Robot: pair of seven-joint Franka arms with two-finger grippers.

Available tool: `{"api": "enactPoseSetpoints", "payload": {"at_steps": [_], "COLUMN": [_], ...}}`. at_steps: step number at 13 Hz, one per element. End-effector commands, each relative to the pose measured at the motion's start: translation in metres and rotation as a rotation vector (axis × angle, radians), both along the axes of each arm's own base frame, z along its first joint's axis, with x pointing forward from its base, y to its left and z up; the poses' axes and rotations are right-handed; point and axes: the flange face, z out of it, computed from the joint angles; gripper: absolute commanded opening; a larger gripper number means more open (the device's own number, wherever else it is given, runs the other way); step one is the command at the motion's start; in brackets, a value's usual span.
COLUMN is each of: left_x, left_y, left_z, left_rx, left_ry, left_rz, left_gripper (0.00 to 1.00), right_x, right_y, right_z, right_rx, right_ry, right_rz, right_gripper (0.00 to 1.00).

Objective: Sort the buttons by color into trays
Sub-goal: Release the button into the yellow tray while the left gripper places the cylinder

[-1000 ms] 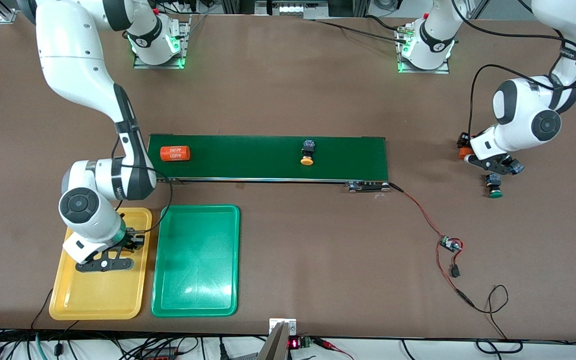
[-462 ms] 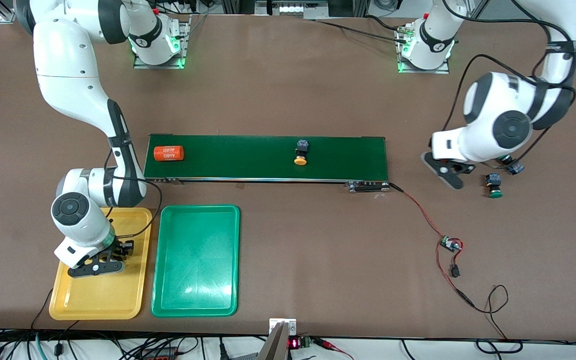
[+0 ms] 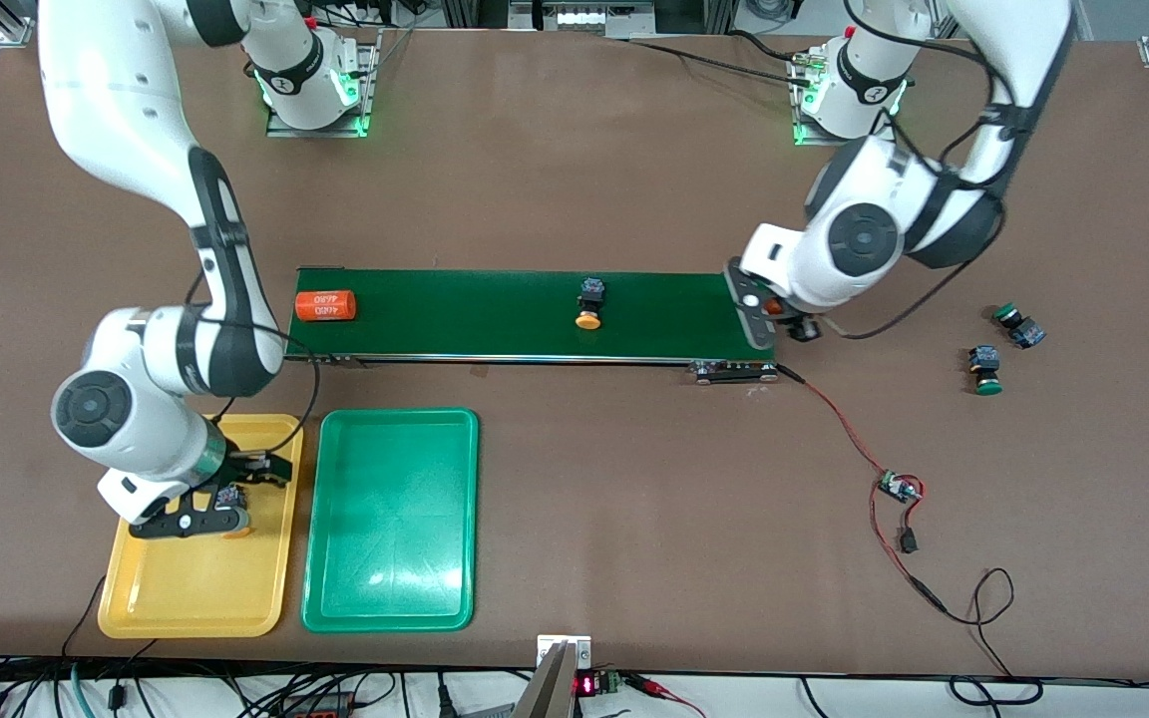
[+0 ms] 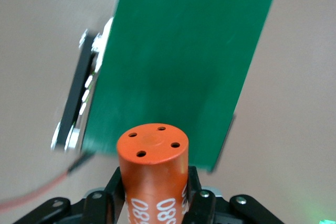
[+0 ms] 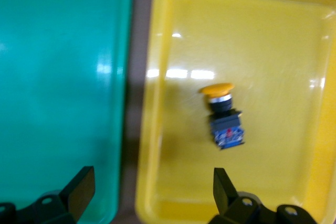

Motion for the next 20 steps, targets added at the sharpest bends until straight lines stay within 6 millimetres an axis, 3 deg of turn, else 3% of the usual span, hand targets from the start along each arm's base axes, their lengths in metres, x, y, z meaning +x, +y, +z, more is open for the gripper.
{"api": "enactPoseSetpoints", "payload": {"at_steps": [1, 4, 6, 7, 8, 9, 12, 15, 17, 20], "left_x": [0.001, -0.011, -0.013, -0.012, -0.012, -0.011, -0.005, 0.004, 0.014, 0.024], "left_y": [-0.026, -0.039, -0.042, -0.041, -0.041, -0.04, -0.033, -0.007, 0.035, 0.086], "left_z": [-0.011, -0.018, -0.031, -0.036, -0.038, -0.036, -0.014, 0.031, 0.062, 0.086], "left_rx": [-0.07, -0.079, -0.081, -0.085, -0.085, -0.087, -0.082, -0.048, -0.038, 0.002], "left_ry": [-0.019, 0.002, 0.018, 0.017, 0.018, 0.015, -0.019, -0.043, -0.047, -0.049], "left_rz": [-0.14, -0.186, -0.188, -0.183, -0.182, -0.187, -0.173, -0.113, 0.042, 0.302], "left_gripper": [0.13, 0.13, 0.2, 0.29, 0.7, 1.0, 1.0, 1.0, 1.0, 1.0], "right_x": [-0.027, -0.062, -0.094, -0.103, -0.111, -0.121, -0.148, -0.188, -0.21, -0.231], "right_y": [0.051, 0.102, 0.143, 0.162, 0.175, 0.192, 0.229, 0.288, 0.323, 0.347], "right_z": [0.027, 0.056, 0.06, 0.061, 0.066, 0.07, 0.068, 0.059, 0.049, 0.022], "right_rx": [0.023, 0.022, 0.019, 0.016, 0.016, 0.016, 0.004, -0.013, 0.0, 0.053], "right_ry": [0.084, 0.169, 0.182, 0.18, 0.174, 0.171, 0.179, 0.179, 0.176, 0.188], "right_rz": [0.055, 0.02, -0.01, -0.026, -0.077, -0.098, -0.119, -0.123, -0.159, -0.209], "right_gripper": [1.0, 1.0, 1.0, 1.0, 1.0, 1.0, 1.0, 1.0, 1.0, 1.0]}}
